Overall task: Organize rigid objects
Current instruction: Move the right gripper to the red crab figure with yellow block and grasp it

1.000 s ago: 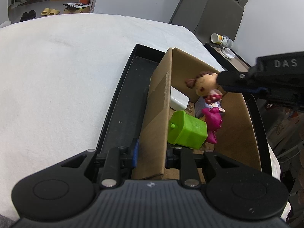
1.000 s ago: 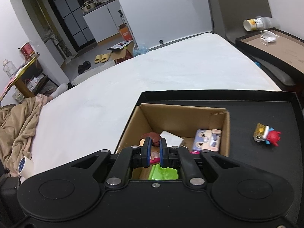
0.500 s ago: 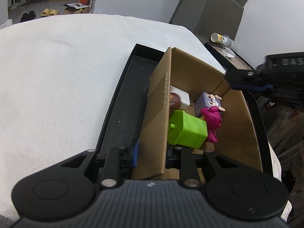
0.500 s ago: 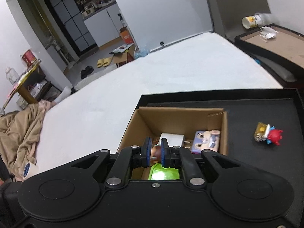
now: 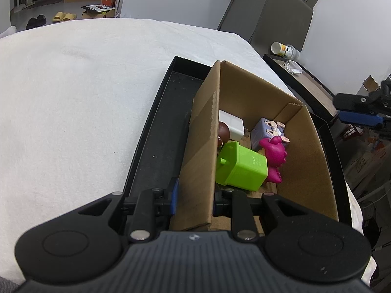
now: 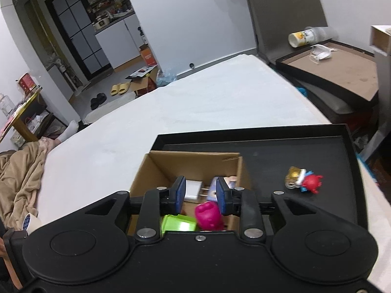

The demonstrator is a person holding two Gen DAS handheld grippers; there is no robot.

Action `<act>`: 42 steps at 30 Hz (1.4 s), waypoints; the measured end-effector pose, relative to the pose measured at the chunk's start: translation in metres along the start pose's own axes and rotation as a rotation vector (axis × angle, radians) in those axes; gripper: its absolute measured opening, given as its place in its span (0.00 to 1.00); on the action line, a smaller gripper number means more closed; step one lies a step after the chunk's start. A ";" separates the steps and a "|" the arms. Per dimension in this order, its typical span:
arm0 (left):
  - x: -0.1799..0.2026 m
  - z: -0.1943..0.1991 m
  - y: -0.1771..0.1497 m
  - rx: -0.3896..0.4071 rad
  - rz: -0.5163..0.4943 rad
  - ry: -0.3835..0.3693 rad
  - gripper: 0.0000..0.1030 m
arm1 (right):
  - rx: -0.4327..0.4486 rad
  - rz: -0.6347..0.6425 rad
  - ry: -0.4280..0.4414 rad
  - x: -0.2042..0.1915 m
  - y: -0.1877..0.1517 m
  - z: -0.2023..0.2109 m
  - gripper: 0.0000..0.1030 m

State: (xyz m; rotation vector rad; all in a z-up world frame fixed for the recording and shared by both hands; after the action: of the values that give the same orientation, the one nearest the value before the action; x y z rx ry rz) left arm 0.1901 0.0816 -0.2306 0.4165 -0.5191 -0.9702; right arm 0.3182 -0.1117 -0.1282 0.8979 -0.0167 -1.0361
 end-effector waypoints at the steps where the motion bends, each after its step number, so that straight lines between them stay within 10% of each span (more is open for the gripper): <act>1: 0.000 0.000 0.000 0.000 0.000 0.000 0.22 | 0.000 -0.004 -0.007 0.003 0.001 0.002 0.30; 20: -0.003 0.000 0.001 -0.008 0.012 -0.014 0.23 | -0.017 -0.072 -0.178 0.074 0.003 -0.002 0.34; 42: -0.004 -0.001 0.001 -0.015 0.018 -0.027 0.23 | -0.080 -0.133 -0.363 0.116 -0.005 -0.067 0.64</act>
State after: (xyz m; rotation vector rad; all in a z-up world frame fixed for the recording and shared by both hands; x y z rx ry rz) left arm 0.1892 0.0857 -0.2320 0.3854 -0.5389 -0.9625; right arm 0.4042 -0.1567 -0.2200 0.6353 -0.2207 -1.3047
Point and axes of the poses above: each gripper's, at about its wrist camera, not at the fingertips, and z roughly against the way its jaws point, x to its right, y to its top, the point moved 5 cm from there along -z, roughly the way its jaws point, and after that the axes turned 7 degrees about y, right-handed, at the moved point
